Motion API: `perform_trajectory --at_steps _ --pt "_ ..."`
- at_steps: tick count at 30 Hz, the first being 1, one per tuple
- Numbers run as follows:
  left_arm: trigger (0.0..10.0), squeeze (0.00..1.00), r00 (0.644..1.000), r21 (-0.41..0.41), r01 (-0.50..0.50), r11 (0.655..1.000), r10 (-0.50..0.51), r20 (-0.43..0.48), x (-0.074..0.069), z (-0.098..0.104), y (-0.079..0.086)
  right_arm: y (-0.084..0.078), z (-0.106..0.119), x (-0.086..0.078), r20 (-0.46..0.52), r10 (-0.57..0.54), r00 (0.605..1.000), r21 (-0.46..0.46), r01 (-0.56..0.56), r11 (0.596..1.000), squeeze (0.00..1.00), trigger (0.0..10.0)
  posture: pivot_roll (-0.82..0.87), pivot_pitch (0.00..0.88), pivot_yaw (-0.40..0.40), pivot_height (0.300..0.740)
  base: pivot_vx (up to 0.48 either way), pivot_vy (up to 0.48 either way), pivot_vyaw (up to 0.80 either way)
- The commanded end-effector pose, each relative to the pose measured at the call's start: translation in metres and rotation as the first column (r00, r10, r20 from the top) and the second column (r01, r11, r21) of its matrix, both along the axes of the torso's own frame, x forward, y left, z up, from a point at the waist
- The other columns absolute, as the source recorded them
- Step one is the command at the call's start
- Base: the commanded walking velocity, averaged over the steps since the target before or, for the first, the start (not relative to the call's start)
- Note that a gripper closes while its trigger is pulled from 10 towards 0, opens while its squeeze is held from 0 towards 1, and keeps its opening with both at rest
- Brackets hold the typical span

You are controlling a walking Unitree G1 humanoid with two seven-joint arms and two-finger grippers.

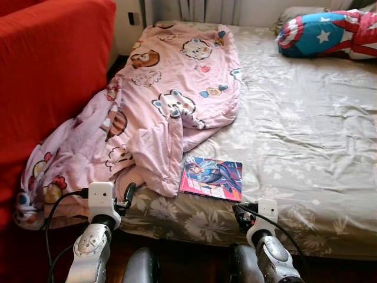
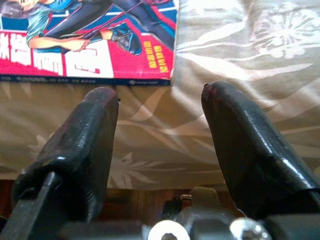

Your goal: Clean up the room

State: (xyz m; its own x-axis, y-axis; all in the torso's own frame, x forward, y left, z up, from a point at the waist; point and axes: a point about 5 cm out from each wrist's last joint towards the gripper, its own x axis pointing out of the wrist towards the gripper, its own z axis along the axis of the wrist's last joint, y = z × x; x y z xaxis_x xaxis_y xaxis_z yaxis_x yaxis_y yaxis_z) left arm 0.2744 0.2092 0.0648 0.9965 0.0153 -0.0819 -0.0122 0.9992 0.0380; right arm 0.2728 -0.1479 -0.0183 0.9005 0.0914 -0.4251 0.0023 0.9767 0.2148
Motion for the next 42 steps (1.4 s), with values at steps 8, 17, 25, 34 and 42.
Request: perform_trajectory --at_steps 8,17,25,34,42 --pt "10.0 0.0 1.0 0.005 0.009 1.0 -0.009 -0.006 0.002 0.001 0.001 0.005 0.001 0.001 0.013 0.051 0.999 -0.027 -0.05 0.998 0.0 10.0 0.12 0.118 -0.008 0.594 0.345 0.0 0.0" --pt "10.0 0.0 1.0 0.006 0.01 1.0 -0.01 0.001 0.004 0.003 0.0 0.011 0.0 -0.002 0.019 0.084 0.996 -0.034 -0.083 0.996 0.0 10.0 0.12 0.103 -0.008 0.594 0.368 0.0 0.2" --pt "10.0 0.0 1.0 0.01 0.003 1.0 -0.004 0.014 0.003 0.004 0.002 0.012 -0.002 -0.003 0.01 0.076 0.997 -0.032 -0.076 0.997 0.0 10.0 0.13 0.095 -0.011 0.594 0.139 0.0 0.0" --pt "10.0 0.0 1.0 0.022 0.01 1.0 -0.01 0.009 -0.005 0.005 0.006 0.009 -0.005 -0.003 -0.041 0.01 0.999 -0.056 -0.012 0.998 0.0 10.0 0.15 0.13 0.001 0.584 0.0 0.0 0.0" --pt "10.0 0.0 1.0 0.03 0.019 0.999 -0.018 -0.013 -0.012 0.002 0.006 0.003 -0.004 -0.004 -0.019 -0.016 1.0 -0.057 0.015 0.998 0.0 10.0 0.16 0.145 0.013 0.569 0.0 0.0 0.0"
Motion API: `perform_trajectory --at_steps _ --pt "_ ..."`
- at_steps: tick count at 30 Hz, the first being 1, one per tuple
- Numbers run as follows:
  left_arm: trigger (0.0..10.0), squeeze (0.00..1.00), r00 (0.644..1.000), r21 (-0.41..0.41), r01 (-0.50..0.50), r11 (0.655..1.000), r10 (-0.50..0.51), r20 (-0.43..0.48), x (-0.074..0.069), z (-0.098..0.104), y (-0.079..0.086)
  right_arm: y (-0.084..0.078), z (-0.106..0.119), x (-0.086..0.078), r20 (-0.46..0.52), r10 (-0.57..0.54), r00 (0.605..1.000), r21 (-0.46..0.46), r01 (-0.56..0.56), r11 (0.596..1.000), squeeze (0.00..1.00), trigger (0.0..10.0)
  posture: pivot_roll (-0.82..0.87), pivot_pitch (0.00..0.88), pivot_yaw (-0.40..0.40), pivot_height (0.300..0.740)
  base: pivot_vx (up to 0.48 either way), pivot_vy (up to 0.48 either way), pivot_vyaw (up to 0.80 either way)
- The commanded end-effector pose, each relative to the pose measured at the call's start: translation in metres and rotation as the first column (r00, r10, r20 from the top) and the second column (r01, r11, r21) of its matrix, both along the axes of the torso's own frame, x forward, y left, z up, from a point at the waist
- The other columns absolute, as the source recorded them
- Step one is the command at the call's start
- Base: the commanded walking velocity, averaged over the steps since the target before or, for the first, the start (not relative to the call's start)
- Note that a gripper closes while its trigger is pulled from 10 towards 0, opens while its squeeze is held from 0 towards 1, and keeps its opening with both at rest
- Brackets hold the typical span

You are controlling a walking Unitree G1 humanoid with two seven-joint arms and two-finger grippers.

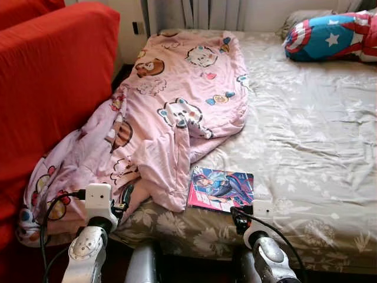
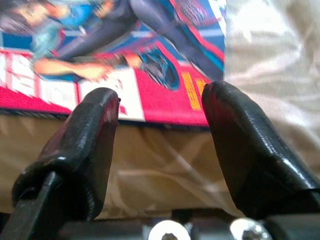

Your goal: Clean up the room

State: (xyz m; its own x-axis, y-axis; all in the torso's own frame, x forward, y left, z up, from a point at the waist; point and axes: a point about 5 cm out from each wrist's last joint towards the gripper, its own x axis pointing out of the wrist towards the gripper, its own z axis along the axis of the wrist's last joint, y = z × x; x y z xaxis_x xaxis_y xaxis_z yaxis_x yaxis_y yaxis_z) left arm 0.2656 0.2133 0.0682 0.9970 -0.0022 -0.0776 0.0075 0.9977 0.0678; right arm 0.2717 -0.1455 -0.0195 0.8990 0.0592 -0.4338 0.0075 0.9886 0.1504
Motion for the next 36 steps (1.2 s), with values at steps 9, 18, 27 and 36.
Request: perform_trajectory --at_steps 9,18,27,36 --pt "10.0 0.0 0.999 0.023 -0.011 1.0 0.011 -0.031 -0.012 0.001 0.009 -0.003 0.009 0.011 0.033 -0.078 0.996 0.12 0.074 0.99 1.0 10.0 0.21 0.16 0.033 0.569 0.0 0.0 0.0" --pt "10.0 0.0 0.998 0.049 -0.026 0.998 0.029 -0.053 -0.025 0.003 0.02 -0.01 0.02 0.022 0.075 -0.109 0.991 0.144 0.098 0.985 0.0 10.0 0.25 0.179 0.05 0.569 0.0 0.0 0.0" --pt "10.0 0.0 0.996 0.068 -0.027 0.997 0.032 -0.078 -0.031 0.003 0.024 -0.017 0.018 0.021 0.055 -0.137 0.989 0.163 0.126 0.978 0.0 10.0 0.26 0.195 0.066 0.569 0.0 0.0 0.0" --pt "10.0 0.0 0.995 0.083 -0.027 0.996 0.035 -0.098 -0.039 0.003 0.028 -0.027 0.013 0.015 0.022 -0.196 0.98 0.242 0.185 0.952 0.0 10.0 0.27 0.213 0.077 0.569 0.0 0.0 0.0"
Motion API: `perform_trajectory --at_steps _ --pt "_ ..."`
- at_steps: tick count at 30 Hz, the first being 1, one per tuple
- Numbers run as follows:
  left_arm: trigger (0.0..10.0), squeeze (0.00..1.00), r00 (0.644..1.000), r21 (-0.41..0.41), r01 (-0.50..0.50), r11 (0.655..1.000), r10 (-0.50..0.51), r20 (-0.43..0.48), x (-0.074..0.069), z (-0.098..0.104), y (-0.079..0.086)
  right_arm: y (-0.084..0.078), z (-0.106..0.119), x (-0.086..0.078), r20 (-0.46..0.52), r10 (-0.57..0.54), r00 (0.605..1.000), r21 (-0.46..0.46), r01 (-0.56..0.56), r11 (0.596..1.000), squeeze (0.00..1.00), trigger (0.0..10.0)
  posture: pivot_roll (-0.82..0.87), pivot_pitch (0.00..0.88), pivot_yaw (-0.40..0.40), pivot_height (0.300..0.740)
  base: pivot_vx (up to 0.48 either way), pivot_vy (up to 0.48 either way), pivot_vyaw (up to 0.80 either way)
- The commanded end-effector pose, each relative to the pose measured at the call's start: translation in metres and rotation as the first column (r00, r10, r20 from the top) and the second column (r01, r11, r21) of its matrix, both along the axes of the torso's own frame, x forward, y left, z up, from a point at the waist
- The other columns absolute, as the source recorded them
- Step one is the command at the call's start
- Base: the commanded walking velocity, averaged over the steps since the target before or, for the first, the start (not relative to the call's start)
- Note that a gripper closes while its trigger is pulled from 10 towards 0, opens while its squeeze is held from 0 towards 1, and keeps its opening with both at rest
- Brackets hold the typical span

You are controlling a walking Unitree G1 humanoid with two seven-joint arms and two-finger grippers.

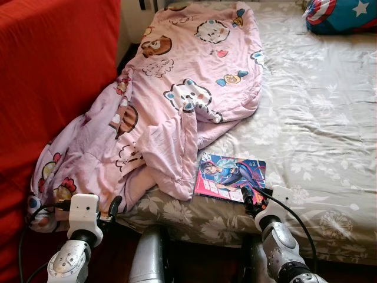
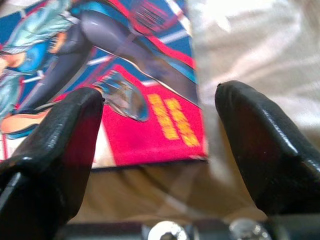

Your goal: Clean up the room

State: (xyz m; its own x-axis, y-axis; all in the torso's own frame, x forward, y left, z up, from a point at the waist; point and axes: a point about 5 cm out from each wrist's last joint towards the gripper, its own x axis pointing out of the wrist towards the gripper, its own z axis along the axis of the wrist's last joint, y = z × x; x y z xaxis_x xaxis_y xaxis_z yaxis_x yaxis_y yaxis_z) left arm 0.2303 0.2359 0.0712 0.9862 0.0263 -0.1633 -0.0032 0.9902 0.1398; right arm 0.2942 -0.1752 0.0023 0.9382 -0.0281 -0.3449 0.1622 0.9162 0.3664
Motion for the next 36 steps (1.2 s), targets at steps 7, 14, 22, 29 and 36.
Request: perform_trajectory --at_steps 7,14,22,29,36 --pt "10.0 0.0 1.0 0.007 -0.005 1.0 0.006 -0.012 -0.004 0.003 0.004 0.007 -0.015 -0.012 -0.063 0.008 0.998 0.104 -0.002 0.995 0.0 10.0 0.28 0.221 0.081 0.569 0.0 0.0 0.0" --pt "10.0 0.0 1.0 0.011 0.0 1.0 0.0 -0.01 -0.004 0.004 0.003 0.016 -0.016 -0.013 -0.055 0.031 0.998 0.224 -0.018 0.974 0.0 10.0 0.28 0.221 0.08 0.569 0.0 0.0 0.0" --pt "10.0 0.0 1.0 0.006 -0.005 1.0 0.005 -0.01 -0.005 0.005 0.003 0.03 -0.023 -0.02 -0.062 0.045 0.997 0.517 -0.006 0.856 0.0 10.0 0.29 0.222 0.078 0.569 0.0 0.0 0.0" --pt "10.0 0.0 1.0 -0.014 -0.025 1.0 0.025 0.01 -0.003 0.011 0.004 0.036 -0.027 -0.026 -0.064 0.066 0.996 0.641 -0.01 0.767 0.0 10.0 0.3 0.226 0.078 0.569 0.0 0.0 0.0" --pt "10.0 0.0 0.992 -0.1 -0.111 0.989 0.116 0.04 0.002 0.02 0.012 0.029 -0.018 -0.017 -0.02 -0.059 0.998 0.76 0.053 0.647 0.0 10.0 0.3 0.238 0.08 0.569 0.0 0.0 0.0"
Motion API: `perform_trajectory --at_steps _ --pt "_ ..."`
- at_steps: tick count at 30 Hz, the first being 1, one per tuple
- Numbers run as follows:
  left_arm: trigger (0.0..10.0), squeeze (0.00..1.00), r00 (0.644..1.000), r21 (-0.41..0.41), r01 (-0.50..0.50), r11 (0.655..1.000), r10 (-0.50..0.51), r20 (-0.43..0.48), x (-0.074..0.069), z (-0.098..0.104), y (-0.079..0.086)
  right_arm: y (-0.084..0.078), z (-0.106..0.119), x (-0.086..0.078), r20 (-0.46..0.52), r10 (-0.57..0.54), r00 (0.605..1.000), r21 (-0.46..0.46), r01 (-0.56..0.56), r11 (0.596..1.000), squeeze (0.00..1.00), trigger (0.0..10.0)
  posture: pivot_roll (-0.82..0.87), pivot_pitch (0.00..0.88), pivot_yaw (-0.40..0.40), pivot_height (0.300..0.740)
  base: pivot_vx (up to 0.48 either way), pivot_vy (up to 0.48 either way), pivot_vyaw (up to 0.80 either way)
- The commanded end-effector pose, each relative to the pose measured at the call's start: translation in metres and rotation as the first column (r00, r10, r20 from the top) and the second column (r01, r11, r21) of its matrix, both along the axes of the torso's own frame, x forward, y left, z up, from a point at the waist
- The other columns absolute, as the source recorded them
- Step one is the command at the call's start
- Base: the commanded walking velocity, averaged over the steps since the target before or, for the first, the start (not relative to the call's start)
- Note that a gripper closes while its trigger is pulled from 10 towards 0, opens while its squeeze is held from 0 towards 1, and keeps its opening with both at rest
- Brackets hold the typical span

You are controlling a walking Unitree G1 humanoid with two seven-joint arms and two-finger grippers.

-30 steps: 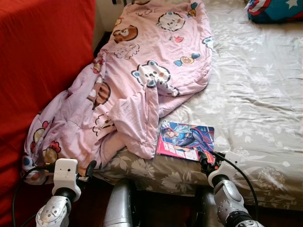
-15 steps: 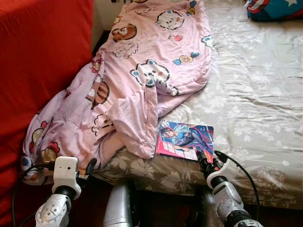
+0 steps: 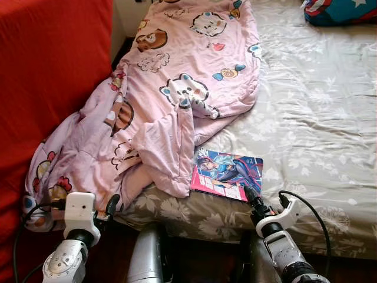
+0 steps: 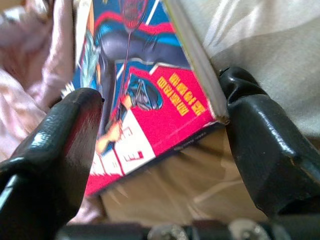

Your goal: Clean up the room

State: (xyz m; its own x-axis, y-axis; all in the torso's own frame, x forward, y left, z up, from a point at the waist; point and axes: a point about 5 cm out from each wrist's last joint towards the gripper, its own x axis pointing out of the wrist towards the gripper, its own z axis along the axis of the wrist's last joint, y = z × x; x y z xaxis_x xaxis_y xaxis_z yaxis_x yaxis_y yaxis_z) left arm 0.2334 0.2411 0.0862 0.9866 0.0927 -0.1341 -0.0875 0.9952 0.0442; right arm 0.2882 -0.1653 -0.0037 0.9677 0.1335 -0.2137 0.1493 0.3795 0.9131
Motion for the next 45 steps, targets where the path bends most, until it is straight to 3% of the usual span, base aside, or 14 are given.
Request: perform_trajectory --at_steps 1,12,17,30,32,33,34,45 --pt "10.0 0.0 0.999 -0.002 -0.033 0.999 0.033 0.015 0.0 0.007 0.007 0.017 -0.011 -0.01 -0.06 0.026 0.998 0.103 -0.02 0.994 0.0 10.0 0.3 0.238 0.08 0.569 0.0 0.0 0.0" --pt "10.0 0.0 1.0 0.025 -0.001 1.0 0.001 0.013 -0.004 0.011 0.003 0.008 -0.013 -0.012 -0.098 -0.055 0.994 0.186 0.073 0.98 0.0 10.0 0.32 0.257 0.082 0.569 0.0 0.0 0.0" --pt "10.0 0.0 1.0 0.037 0.004 0.999 -0.005 0.008 -0.006 0.011 0.002 0.024 -0.015 -0.012 -0.12 0.055 0.991 0.144 -0.038 0.989 0.0 10.0 0.32 0.256 0.077 0.569 0.0 0.0 0.0" --pt "10.0 0.0 0.999 0.083 0.042 0.996 -0.042 -0.001 -0.009 0.011 -0.002 0.041 -0.011 -0.009 -0.092 0.135 0.987 0.167 -0.118 0.979 0.0 10.0 0.33 0.256 0.07 0.569 0.0 0.0 0.0" --pt "10.0 0.0 0.999 0.095 0.054 0.994 -0.053 -0.005 -0.009 0.01 -0.003 0.042 -0.009 -0.008 -0.082 0.138 0.987 0.172 -0.123 0.977 0.0 2.9 0.33 0.252 0.069 0.569 0.0 0.0 0.0" --pt "10.0 0.0 0.998 0.1 0.058 0.993 -0.058 -0.006 -0.009 0.01 -0.004 0.042 -0.009 -0.008 -0.077 0.137 0.988 0.177 -0.122 0.977 0.0 0.7 0.33 0.252 0.069 0.569 0.0 0.0 0.0" --pt "10.0 0.0 0.998 0.101 0.059 0.993 -0.059 -0.006 -0.009 0.01 -0.004 0.042 -0.009 -0.008 -0.075 0.135 0.988 0.179 -0.12 0.977 0.0 0.0 0.33 0.252 0.069 0.569 0.0 0.0 0.0" --pt "10.0 0.0 0.995 0.137 0.097 0.986 -0.096 -0.013 -0.009 0.008 -0.009 0.039 -0.01 -0.009 -0.071 0.128 0.989 0.16 -0.116 0.98 0.0 0.0 0.32 0.248 0.069 0.569 0.0 0.0 0.0"
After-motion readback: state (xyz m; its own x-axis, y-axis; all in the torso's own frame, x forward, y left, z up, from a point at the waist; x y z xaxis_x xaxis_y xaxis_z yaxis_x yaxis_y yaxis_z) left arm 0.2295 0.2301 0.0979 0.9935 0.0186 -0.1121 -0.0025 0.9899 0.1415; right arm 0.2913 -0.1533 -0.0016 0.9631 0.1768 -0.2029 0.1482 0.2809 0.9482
